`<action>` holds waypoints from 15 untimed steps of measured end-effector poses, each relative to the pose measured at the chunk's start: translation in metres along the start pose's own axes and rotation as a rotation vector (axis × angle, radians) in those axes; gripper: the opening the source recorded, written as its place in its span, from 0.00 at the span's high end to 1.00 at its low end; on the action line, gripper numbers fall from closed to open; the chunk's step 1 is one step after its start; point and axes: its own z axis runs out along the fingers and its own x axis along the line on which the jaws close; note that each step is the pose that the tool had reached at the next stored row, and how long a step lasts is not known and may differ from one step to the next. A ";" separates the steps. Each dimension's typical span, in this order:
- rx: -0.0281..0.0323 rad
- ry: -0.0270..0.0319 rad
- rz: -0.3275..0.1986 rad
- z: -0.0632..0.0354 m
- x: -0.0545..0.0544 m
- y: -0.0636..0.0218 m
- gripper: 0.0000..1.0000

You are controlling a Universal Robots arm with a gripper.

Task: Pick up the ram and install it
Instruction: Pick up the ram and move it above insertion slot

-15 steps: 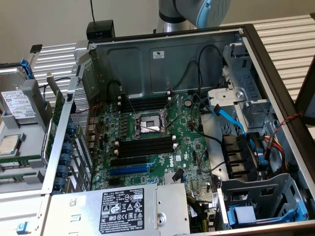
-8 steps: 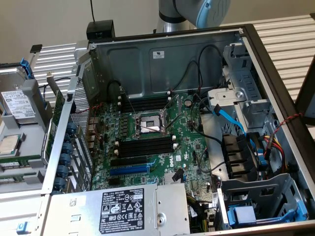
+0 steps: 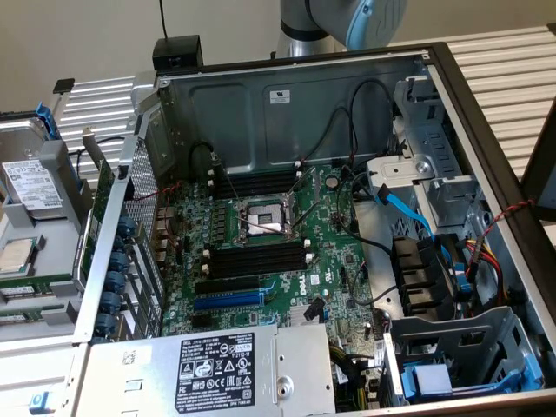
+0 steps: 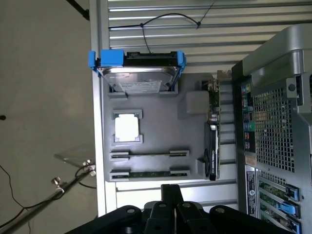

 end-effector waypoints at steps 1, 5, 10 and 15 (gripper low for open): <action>-0.0007 0.0010 -0.017 0.0001 0.000 0.0000 0.89; -0.0038 0.0056 -0.089 0.0004 0.000 0.0000 0.89; -0.0076 0.0114 -0.180 0.0012 0.000 -0.0001 0.89; -0.0114 0.0173 -0.271 0.0021 0.000 -0.0001 0.89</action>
